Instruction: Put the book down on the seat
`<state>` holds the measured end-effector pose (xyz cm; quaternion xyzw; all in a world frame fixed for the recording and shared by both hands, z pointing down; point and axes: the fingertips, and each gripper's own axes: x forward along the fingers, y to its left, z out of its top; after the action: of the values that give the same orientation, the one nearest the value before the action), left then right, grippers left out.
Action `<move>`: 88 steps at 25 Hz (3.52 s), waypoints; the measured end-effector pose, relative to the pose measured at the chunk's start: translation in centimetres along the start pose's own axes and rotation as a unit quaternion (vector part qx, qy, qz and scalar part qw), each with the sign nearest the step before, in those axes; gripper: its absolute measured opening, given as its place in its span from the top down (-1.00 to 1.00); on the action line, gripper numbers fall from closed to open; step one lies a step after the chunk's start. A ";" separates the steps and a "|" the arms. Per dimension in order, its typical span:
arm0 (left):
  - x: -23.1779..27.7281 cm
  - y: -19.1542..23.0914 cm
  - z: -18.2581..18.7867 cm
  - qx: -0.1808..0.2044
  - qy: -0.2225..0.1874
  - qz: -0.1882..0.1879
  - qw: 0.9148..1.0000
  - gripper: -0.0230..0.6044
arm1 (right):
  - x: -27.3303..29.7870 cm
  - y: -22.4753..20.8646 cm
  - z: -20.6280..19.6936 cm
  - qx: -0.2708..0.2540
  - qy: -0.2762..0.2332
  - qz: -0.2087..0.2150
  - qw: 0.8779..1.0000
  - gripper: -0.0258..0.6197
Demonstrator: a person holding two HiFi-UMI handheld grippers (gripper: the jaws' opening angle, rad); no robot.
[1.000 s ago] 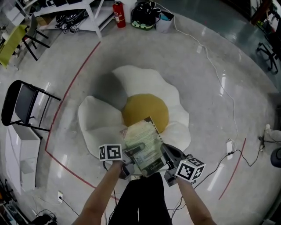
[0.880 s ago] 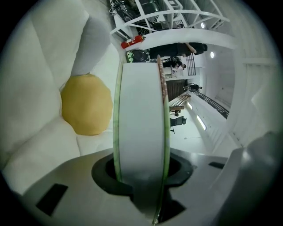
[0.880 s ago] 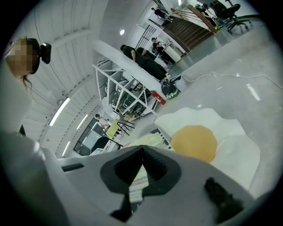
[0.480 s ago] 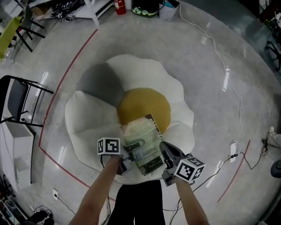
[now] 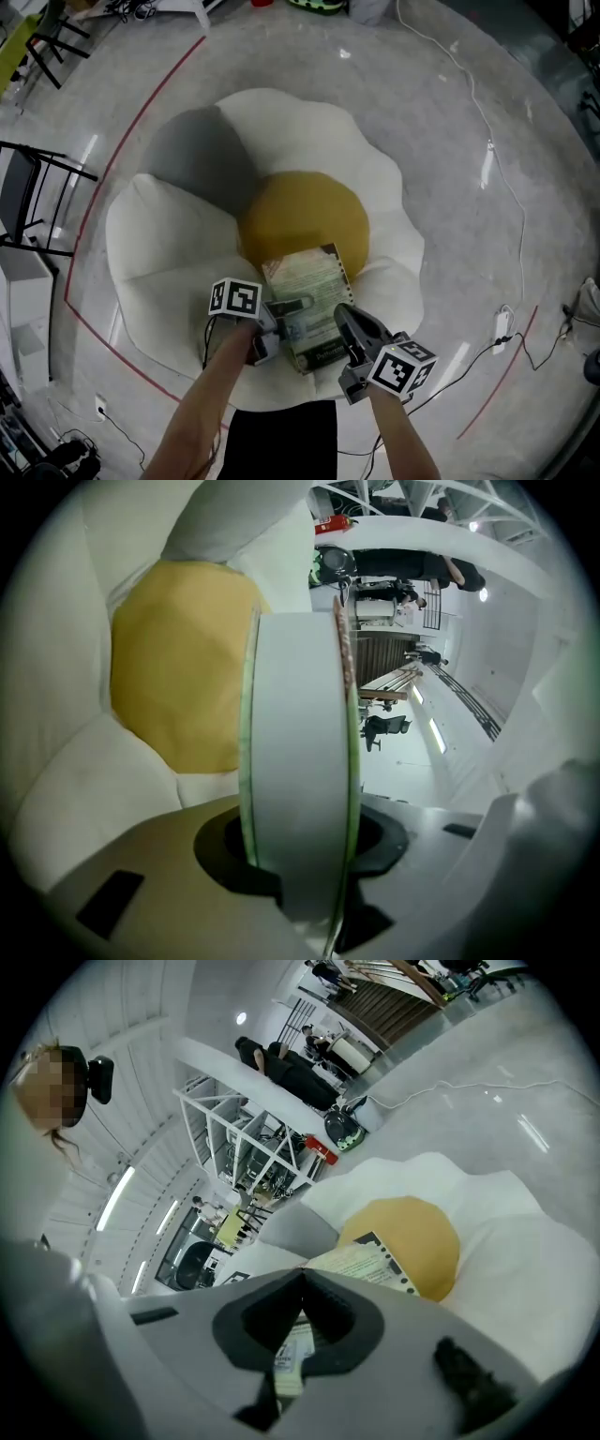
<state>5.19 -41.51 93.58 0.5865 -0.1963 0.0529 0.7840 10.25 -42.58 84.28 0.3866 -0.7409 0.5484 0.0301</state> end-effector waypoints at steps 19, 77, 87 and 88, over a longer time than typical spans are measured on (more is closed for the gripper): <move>1.1 4.2 1.6 -0.036 -0.067 0.110 0.991 -0.21 | 1.4 -0.3 -0.7 0.003 0.010 0.023 1.000 0.90; -19.3 -25.3 -13.9 0.272 -0.169 0.096 0.943 0.89 | -13.8 27.4 -0.8 -0.051 -0.102 0.009 0.993 0.90; -21.0 -32.2 -21.1 0.361 -0.156 0.069 0.917 0.89 | -22.3 30.5 -0.1 -0.098 -0.168 -0.039 0.980 0.90; -21.5 -32.8 -21.8 0.368 -0.157 0.066 0.914 0.89 | -23.3 31.1 0.3 -0.105 -0.179 -0.045 0.977 0.90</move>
<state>1.11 -27.90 51.01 0.8198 -0.3221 0.0806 0.4666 7.85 -27.14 48.73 0.5057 -0.7699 0.3873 -0.0379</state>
